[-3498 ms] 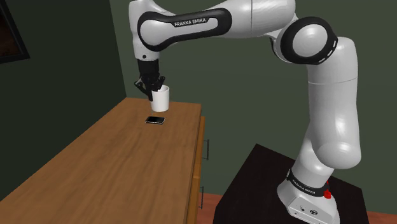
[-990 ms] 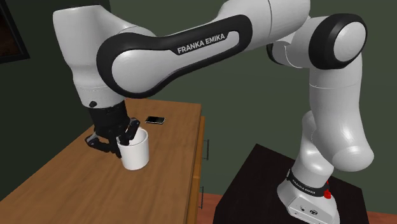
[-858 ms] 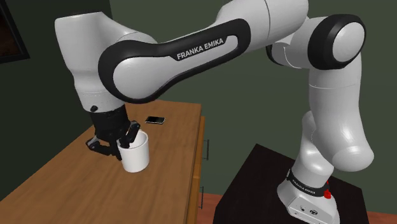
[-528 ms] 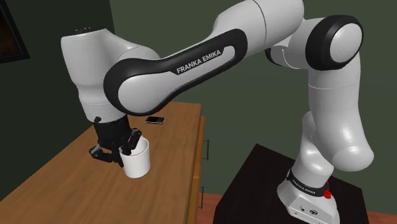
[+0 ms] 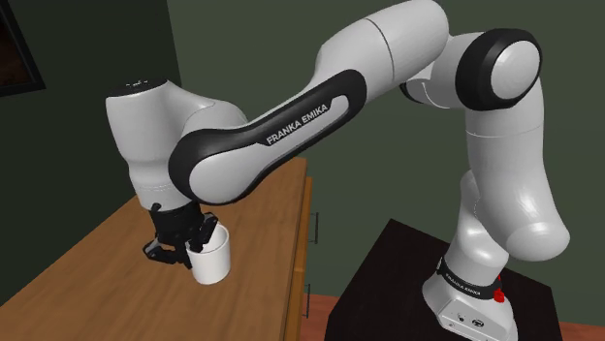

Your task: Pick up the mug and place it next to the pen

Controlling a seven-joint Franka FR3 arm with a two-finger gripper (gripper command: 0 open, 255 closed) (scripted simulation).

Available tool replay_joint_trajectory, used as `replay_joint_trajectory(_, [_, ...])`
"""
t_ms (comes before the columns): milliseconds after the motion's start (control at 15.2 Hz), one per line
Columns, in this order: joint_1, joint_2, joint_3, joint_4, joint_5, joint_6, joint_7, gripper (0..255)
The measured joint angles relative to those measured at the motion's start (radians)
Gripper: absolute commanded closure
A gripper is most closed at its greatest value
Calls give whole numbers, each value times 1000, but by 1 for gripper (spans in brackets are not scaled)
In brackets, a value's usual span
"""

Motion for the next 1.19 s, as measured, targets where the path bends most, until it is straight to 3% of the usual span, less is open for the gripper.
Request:
replay_joint_trajectory(660, [2, 17, -4, -28, -10, 44, 10, 255])
replay_joint_trajectory(726, [2, 17, -4, -28, -10, 44, 10, 0])
replay_joint_trajectory(1188, [1, 10, -3, -23, -7, 33, 7, 0])
